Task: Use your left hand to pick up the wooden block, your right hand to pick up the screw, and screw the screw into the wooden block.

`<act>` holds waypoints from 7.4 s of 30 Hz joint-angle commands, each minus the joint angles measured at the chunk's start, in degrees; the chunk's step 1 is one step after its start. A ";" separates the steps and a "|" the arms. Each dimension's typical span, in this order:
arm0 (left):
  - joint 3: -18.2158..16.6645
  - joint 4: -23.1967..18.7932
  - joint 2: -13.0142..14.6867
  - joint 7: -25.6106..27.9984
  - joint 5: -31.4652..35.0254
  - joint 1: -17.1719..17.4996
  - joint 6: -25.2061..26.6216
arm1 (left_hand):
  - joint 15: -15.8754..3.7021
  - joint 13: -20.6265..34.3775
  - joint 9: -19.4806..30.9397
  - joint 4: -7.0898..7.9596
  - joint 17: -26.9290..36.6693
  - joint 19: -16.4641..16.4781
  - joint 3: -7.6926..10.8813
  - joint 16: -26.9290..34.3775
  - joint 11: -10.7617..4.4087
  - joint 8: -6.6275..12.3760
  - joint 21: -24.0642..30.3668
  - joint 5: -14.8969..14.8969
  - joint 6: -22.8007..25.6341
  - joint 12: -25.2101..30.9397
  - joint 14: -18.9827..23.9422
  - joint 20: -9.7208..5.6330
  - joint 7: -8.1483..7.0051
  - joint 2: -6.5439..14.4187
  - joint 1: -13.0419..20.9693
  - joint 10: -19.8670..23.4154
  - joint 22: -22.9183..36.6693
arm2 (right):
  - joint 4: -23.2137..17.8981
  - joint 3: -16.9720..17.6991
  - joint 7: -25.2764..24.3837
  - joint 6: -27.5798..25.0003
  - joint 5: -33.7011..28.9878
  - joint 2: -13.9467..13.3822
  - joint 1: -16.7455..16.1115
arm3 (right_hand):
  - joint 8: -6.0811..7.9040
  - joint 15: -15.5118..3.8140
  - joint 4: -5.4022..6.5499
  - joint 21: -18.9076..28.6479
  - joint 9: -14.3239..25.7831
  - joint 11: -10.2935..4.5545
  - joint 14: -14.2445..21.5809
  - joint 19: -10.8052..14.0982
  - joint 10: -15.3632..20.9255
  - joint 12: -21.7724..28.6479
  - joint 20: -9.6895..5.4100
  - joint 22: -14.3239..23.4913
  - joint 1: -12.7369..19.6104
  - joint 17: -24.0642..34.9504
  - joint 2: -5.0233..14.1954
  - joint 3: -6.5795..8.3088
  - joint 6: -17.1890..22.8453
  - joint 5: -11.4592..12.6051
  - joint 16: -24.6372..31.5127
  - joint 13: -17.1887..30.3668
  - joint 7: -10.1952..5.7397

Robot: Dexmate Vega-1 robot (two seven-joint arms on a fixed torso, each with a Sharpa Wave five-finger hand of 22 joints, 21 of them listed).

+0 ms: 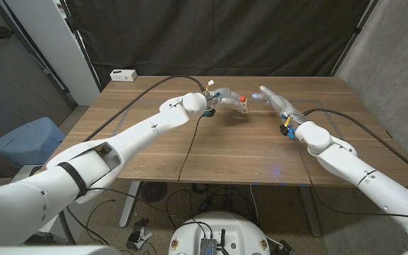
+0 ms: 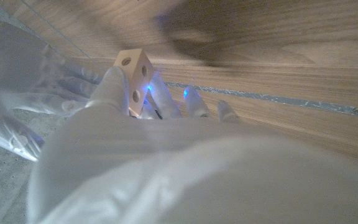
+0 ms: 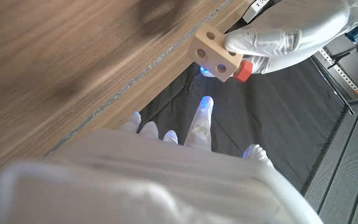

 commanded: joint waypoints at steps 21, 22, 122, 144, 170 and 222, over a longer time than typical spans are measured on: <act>0.39 1.76 -0.72 -0.66 -0.16 -0.43 0.46 | -3.03 0.83 0.08 0.00 0.17 0.11 0.10 0.26 0.00 0.21 0.18 0.25 2.11 0.25 0.50 0.63 1.73 0.27 -0.27 0.43 0.21 | -1.09 -2.39 2.15 -1.57 -0.40 0.76 1.74 | -0.05 0.08 1.42 -0.02 0.13 0.18 -8.84 -0.56 -2.17 0.06 -0.09 0.06 -0.97 0.26 0.67 -0.35 -0.15 0.44 0.14 0.17 -0.01; 0.38 1.75 -0.71 -0.65 -0.17 -0.42 0.51 | -2.91 0.87 0.08 0.04 0.19 0.12 0.09 0.24 0.00 0.21 0.19 0.24 2.12 0.25 0.43 0.62 1.74 0.31 -0.30 0.43 0.21 | -1.16 -2.37 2.15 -1.66 -0.31 0.77 1.70 | -0.03 0.15 1.46 -0.02 0.13 0.17 -8.82 -0.57 -2.18 0.06 -0.05 0.06 -0.97 0.26 0.69 -0.36 -0.13 0.45 0.16 0.17 -0.02; 0.52 2.96 -1.02 -0.61 -0.92 -0.36 -0.26 | -2.92 2.89 0.08 0.00 0.25 0.26 0.02 0.24 -0.02 0.20 0.20 0.25 1.80 0.19 0.65 0.54 1.76 0.42 -0.15 0.37 0.21 | -11.06 0.99 -1.52 -3.90 0.03 -3.13 -5.28 | 0.45 0.15 3.00 0.31 0.11 0.17 -7.48 0.33 -0.57 0.51 0.00 0.00 0.26 -0.04 1.19 -0.47 1.60 1.12 0.45 0.14 0.51; 0.75 -0.32 0.06 -0.45 0.68 -0.06 0.83 | -2.99 3.26 0.08 0.00 0.25 0.28 -0.05 0.20 -0.03 0.27 0.19 0.25 1.95 0.16 0.57 0.41 1.88 0.32 -0.19 0.47 0.21 | -7.02 1.82 -1.25 -2.17 0.28 -2.31 -3.55 | 0.46 0.22 3.10 0.40 0.12 0.35 -7.15 0.77 -0.02 0.59 0.04 -0.01 0.44 -0.11 1.04 -0.53 1.89 1.19 0.48 0.11 0.65; 0.67 1.13 -0.48 -0.86 0.56 -0.37 0.32 | -2.95 3.69 0.08 0.07 0.29 0.22 -0.10 0.22 -0.03 0.23 0.17 0.25 1.83 0.06 0.58 0.48 2.08 0.37 -0.27 0.46 0.21 | -0.76 -0.64 0.42 -0.84 0.87 0.88 0.10 | 0.34 0.22 3.21 0.34 0.12 0.34 -7.02 0.80 -0.01 0.47 0.00 -0.01 0.49 -0.14 0.76 -0.70 1.76 1.23 0.45 0.10 0.66; 0.82 2.49 -1.05 -1.31 -0.19 -0.58 0.23 | -2.96 4.46 0.09 0.08 0.30 0.34 -0.12 0.23 -0.03 0.21 0.20 0.25 1.80 -0.14 0.62 0.55 2.17 0.43 -0.25 0.52 0.22 | -3.71 -1.26 0.55 -1.53 0.83 0.05 -1.31 | 0.38 0.21 3.52 0.33 0.14 0.26 -6.77 1.10 0.26 0.40 -0.13 -0.01 0.66 -0.18 0.91 -0.71 2.16 1.40 0.40 0.10 0.69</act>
